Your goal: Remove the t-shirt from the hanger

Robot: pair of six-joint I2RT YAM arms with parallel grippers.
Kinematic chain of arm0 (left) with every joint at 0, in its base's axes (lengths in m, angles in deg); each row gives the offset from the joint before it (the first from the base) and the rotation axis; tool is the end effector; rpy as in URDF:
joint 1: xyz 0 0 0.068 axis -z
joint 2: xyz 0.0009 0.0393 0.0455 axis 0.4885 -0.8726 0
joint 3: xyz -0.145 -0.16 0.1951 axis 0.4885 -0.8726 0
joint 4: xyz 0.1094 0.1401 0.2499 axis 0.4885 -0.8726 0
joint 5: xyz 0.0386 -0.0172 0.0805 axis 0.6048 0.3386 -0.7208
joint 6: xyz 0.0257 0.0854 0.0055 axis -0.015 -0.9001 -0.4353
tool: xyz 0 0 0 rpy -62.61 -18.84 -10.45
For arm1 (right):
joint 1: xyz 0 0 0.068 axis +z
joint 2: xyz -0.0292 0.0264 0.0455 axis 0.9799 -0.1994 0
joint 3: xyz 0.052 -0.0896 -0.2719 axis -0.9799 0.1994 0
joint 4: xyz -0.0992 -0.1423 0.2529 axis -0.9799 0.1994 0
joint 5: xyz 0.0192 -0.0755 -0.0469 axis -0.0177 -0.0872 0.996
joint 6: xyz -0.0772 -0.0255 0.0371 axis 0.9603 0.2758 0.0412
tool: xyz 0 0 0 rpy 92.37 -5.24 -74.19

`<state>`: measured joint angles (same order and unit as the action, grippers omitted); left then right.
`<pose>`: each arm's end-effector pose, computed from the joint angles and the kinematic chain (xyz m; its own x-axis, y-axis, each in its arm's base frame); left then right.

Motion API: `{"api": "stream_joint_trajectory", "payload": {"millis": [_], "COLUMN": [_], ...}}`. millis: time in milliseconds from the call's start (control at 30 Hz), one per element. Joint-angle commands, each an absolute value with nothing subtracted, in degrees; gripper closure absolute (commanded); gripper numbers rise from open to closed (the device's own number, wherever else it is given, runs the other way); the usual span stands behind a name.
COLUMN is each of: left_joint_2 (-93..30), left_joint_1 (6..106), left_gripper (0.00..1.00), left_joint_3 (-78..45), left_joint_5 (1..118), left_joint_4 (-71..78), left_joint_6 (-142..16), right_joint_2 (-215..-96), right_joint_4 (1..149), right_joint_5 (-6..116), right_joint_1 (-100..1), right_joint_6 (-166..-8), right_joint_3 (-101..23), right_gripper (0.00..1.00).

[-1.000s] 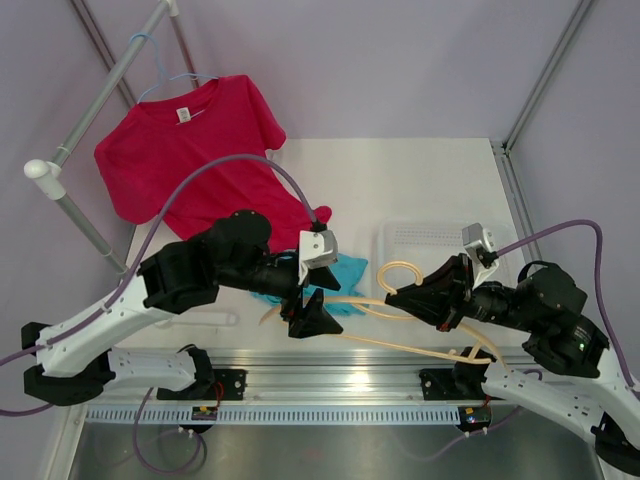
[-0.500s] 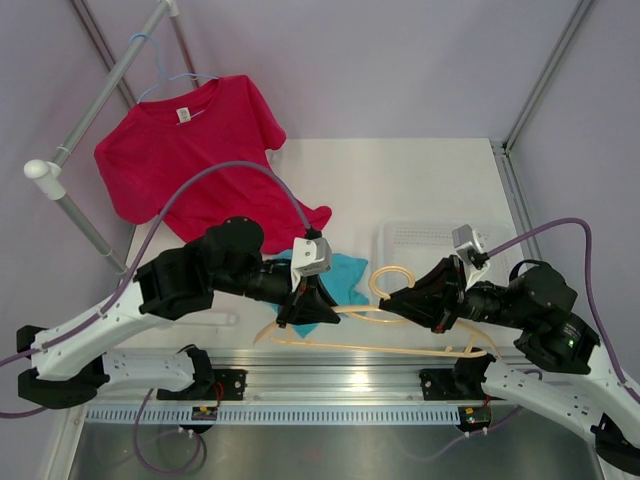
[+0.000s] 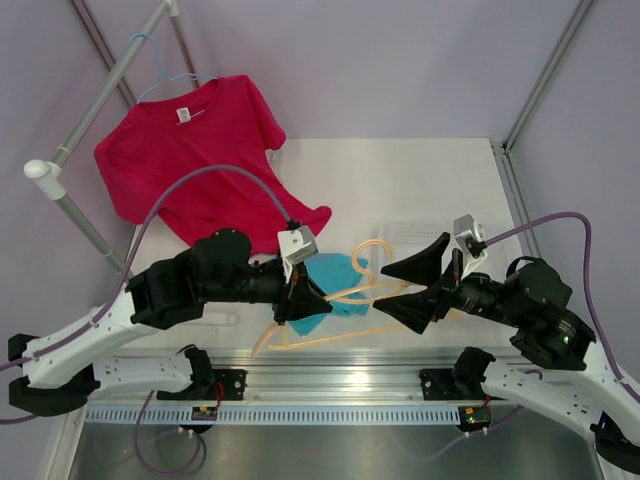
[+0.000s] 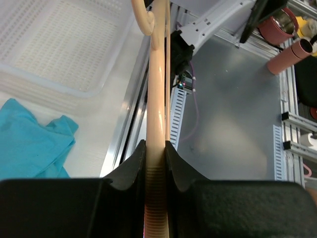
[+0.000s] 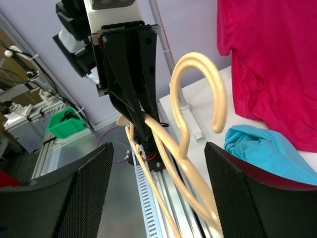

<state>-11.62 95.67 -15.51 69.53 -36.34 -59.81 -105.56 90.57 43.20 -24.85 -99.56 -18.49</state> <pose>0.0807 -0.2480 0.4433 -0.3758 0.2713 -0.8861 0.9242 0.1792 -0.3371 0.0805 0.1535 0.4523 -0.2430 0.1971 -0.9498 -0.9255 0.2461 0.2879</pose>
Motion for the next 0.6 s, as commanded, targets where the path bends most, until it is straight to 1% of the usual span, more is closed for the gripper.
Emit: {"api": "stream_joint_trajectory", "payload": {"millis": [0, 33, 133, 167, 200, 233, 300, 467, 567], "left_joint_2": [-10.17, -10.08, -9.3, -8.94, -8.5, -7.72, -7.18, -2.36, 1.95], "left_joint_1": [95.69, 95.77, 95.69, 95.77, 95.77, 95.69, 95.69, 95.95, 95.86], "left_gripper": [1.0, 1.0, 1.0, 1.0, 1.0, 1.0, 1.0, 1.0, 1.0], "left_joint_3": [-15.58, -15.49, -15.83, -16.27, -17.06, -17.59, -18.9, -25.31, -27.17], "left_joint_5": [60.69, 56.14, 48.4, 42.1, 38.82, 33.3, 26.7, 18.76, 15.51], "left_joint_4": [-33.16, -34.82, -38.6, -39.48, -41.67, -42.65, -46.07, -48.02, -51.16], "left_joint_6": [-55.07, -54.37, -52.17, -50.59, -49.88, -49.35, -47.16, -39.7, -36.18], "right_joint_2": [-106.18, -106.09, -104.95, -104.08, -103.55, -102.32, -100.83, -97.04, -96.86], "right_joint_4": [89.17, 89.6, 92.06, 93.37, 94.08, 94.7, 95.14, 97.86, 100.59], "right_joint_5": [47.96, 49.53, 58.05, 62.25, 64.64, 66.84, 67.83, 73.62, 73.63], "right_joint_1": [-24.89, -24.89, -24.89, -24.89, -24.89, -24.89, -24.97, -24.97, -24.89], "right_joint_6": [-99.83, -100.0, -101.15, -101.76, -102.98, -103.43, -104.4, -104.75, -104.75], "right_joint_3": [-19.74, -19.91, -20.18, -20.35, -20.26, -19.83, -18.69, -18.5, -19.47], "right_gripper": [0.16, 0.13, 0.1, 0.1, 0.1, 0.09, 0.08, 0.06, 0.06]}}
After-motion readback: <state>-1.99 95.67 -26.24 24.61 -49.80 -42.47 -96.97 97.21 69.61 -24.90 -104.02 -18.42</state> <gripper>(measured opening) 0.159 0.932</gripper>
